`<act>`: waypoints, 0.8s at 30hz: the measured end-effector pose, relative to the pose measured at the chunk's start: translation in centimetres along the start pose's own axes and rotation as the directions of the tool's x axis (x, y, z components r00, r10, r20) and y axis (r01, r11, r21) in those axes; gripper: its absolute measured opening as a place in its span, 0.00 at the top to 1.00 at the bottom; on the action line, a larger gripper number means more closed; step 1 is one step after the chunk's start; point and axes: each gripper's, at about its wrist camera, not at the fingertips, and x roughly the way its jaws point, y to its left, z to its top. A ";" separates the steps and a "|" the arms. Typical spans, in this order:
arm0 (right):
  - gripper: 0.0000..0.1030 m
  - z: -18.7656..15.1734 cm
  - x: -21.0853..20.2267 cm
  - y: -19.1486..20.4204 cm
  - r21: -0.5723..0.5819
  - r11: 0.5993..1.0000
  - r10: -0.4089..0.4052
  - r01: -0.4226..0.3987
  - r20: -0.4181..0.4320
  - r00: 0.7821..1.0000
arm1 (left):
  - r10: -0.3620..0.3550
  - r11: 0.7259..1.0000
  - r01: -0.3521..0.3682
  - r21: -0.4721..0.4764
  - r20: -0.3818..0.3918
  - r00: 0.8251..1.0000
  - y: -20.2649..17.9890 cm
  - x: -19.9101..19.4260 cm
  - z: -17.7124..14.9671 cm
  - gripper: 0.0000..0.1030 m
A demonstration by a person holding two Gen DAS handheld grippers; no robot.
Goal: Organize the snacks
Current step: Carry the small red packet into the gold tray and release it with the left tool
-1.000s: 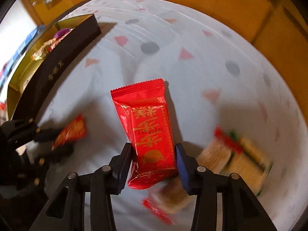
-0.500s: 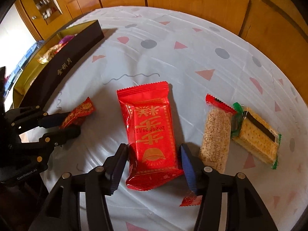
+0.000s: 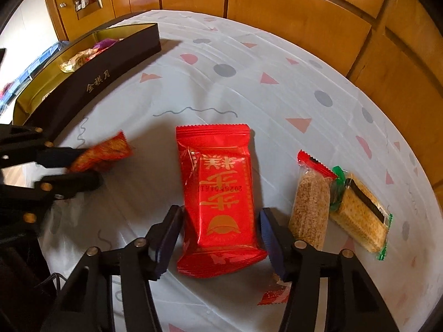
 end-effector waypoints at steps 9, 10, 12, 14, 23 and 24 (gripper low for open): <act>0.43 -0.2 0.3 0.0 0.001 1.000 0.007 -0.007 0.023 1.000 | 0.137 0.950 -0.115 -0.290 0.057 0.989 10.8 -6.6 0.9 0.79; 0.43 -0.2 0.3 0.0 -0.002 1.000 0.005 -0.005 0.024 1.000 | 0.162 0.932 -0.136 -0.337 0.049 0.986 12.6 -7.1 0.6 0.79; 0.43 -0.2 0.2 0.2 -0.008 1.000 0.000 0.000 0.025 1.000 | 0.205 0.890 -0.176 -0.421 0.025 0.978 15.6 -7.8 -0.3 0.79; 0.43 -0.2 0.2 0.3 -0.015 1.000 -0.004 0.004 0.028 1.000 | 0.234 0.832 -0.213 -0.512 -0.025 0.972 19.0 -8.0 -1.4 0.79; 0.42 -0.1 0.2 0.4 -0.019 1.000 -0.015 0.015 0.034 0.999 | 0.210 0.695 -0.264 -0.669 -0.163 0.964 26.4 -5.5 -4.0 0.78; 0.41 -0.1 0.3 0.4 -0.017 1.000 -0.017 0.018 0.035 0.999 | 0.214 0.695 -0.275 -0.664 -0.173 0.961 26.6 -5.0 -3.8 0.78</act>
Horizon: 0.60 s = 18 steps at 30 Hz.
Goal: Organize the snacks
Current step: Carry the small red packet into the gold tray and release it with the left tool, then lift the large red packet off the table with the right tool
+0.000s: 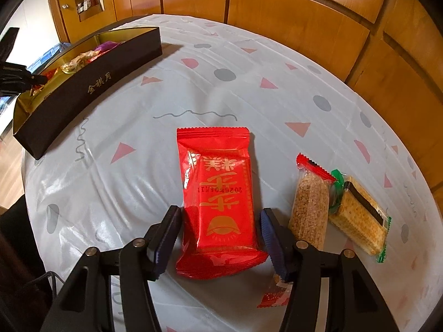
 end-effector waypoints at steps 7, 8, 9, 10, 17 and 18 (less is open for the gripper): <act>0.30 0.1 0.3 -0.7 0.029 1.000 -0.008 0.008 -0.003 1.000 | 0.080 0.997 -0.080 0.018 0.011 0.997 -0.5 1.0 1.5 0.69; 0.29 0.1 0.4 -0.7 0.030 1.000 -0.009 0.009 -0.002 1.000 | 0.079 0.997 -0.079 0.018 0.011 0.997 -0.4 1.0 1.5 0.69; 0.28 0.1 0.4 -0.8 0.032 0.999 -0.010 0.010 -0.002 1.000 | 0.077 0.997 -0.077 0.015 0.013 0.997 -0.3 0.7 1.2 0.69; 0.25 0.1 0.5 -0.9 0.036 0.999 -0.014 0.014 -0.002 1.000 | 0.083 0.996 -0.084 0.009 0.023 0.996 -0.1 0.4 1.0 0.69; 0.19 0.3 0.7 -1.0 0.038 0.998 -0.043 0.043 -0.008 0.999 | 0.187 0.979 -0.198 0.049 0.181 0.966 -0.9 -2.3 -2.3 0.69; 0.19 0.3 0.6 -0.8 0.025 0.998 -0.056 0.056 -0.003 0.998 | 0.182 0.980 -0.194 0.050 0.187 0.965 -1.0 -2.4 -2.6 0.69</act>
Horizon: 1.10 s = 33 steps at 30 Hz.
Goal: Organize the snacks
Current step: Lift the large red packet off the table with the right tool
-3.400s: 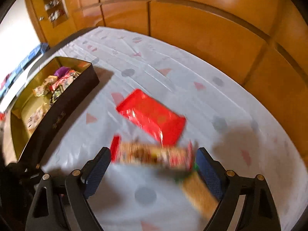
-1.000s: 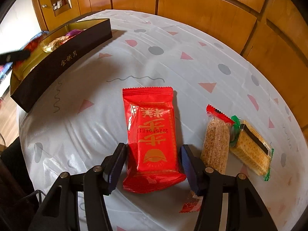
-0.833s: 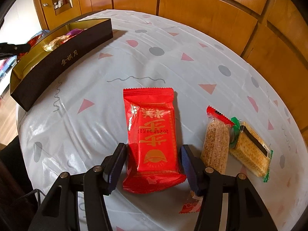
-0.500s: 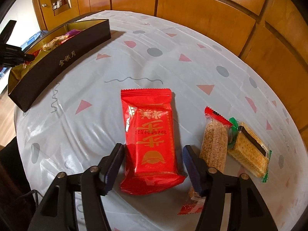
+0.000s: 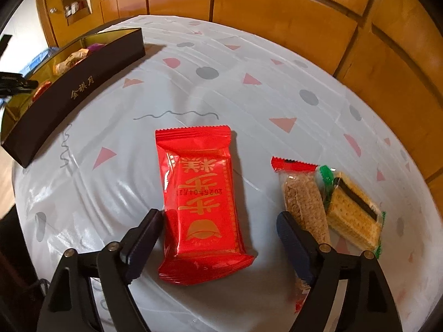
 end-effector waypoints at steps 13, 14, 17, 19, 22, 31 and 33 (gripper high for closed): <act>0.46 -0.2 -1.1 2.2 -0.092 0.994 -0.050 0.054 0.054 0.997 | -0.050 0.992 0.035 0.120 0.126 0.991 -3.9 -3.5 -2.3 0.69; 0.53 -0.3 -1.2 2.7 -0.112 0.992 -0.047 0.053 0.061 0.997 | -0.056 0.991 0.041 0.125 0.120 0.991 -4.1 -3.5 -2.5 0.69; 0.58 -0.4 -1.3 3.5 -0.154 0.985 -0.064 0.074 0.073 0.995 | -0.063 0.990 0.046 0.132 0.124 0.990 -4.4 -3.6 -3.0 0.69; 0.58 -0.4 -1.2 3.2 -0.140 0.988 -0.051 0.060 0.071 0.996 | -0.063 0.987 0.041 0.158 0.135 0.989 -4.8 -3.9 -3.3 0.69; 0.55 -0.3 -1.1 2.4 -0.100 0.995 -0.016 0.022 0.059 0.998 | -0.084 0.984 0.062 0.166 0.128 0.988 -5.0 -4.1 -3.6 0.69; 0.55 -0.4 -1.1 2.3 -0.050 0.999 -0.015 0.018 0.052 0.999 | -0.129 0.979 0.102 0.175 0.153 0.980 -4.9 -5.1 -3.8 0.69; 0.55 -0.3 -1.1 2.2 -0.030 0.999 -0.015 0.017 0.047 0.999 | -0.141 0.978 0.115 0.175 0.147 0.979 -4.9 -5.1 -3.8 0.69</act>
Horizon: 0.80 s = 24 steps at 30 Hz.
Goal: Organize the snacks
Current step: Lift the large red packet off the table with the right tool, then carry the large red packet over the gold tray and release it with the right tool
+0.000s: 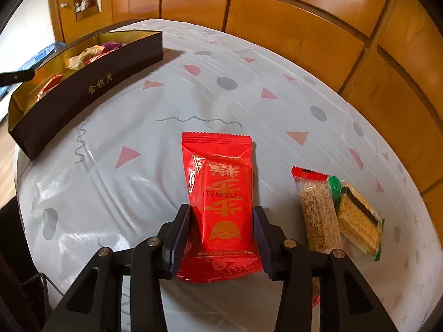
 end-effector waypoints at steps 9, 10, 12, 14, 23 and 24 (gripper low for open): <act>0.57 -0.2 -0.2 0.5 0.100 0.992 -0.075 0.075 -0.001 0.997 | -0.018 1.000 0.017 -0.023 -0.022 1.000 0.8 0.3 -0.6 0.69; 0.57 -0.3 -0.2 0.6 0.122 0.989 -0.083 0.082 -0.001 0.997 | -0.015 1.000 0.014 -0.023 -0.023 1.000 0.9 0.4 -0.7 0.69; 0.57 -0.3 -0.2 0.5 0.170 0.981 -0.092 0.091 -0.004 0.996 | -0.007 1.000 0.006 -0.021 -0.028 1.000 1.3 0.4 -0.7 0.69; 0.57 -0.4 -0.4 0.5 0.205 0.973 -0.104 0.103 -0.006 0.995 | 0.005 1.000 -0.006 -0.027 -0.030 1.000 1.8 0.5 -0.6 0.69; 0.59 -0.7 -0.8 -3.4 0.642 0.727 0.243 -0.245 0.093 0.966 | 0.047 0.998 -0.049 -0.044 -0.039 0.998 3.6 0.6 -0.5 0.69; 0.59 -0.8 -0.7 -3.5 0.669 0.685 0.284 -0.290 0.121 0.951 | 0.050 0.997 -0.052 -0.051 -0.039 0.998 3.8 0.6 -0.5 0.69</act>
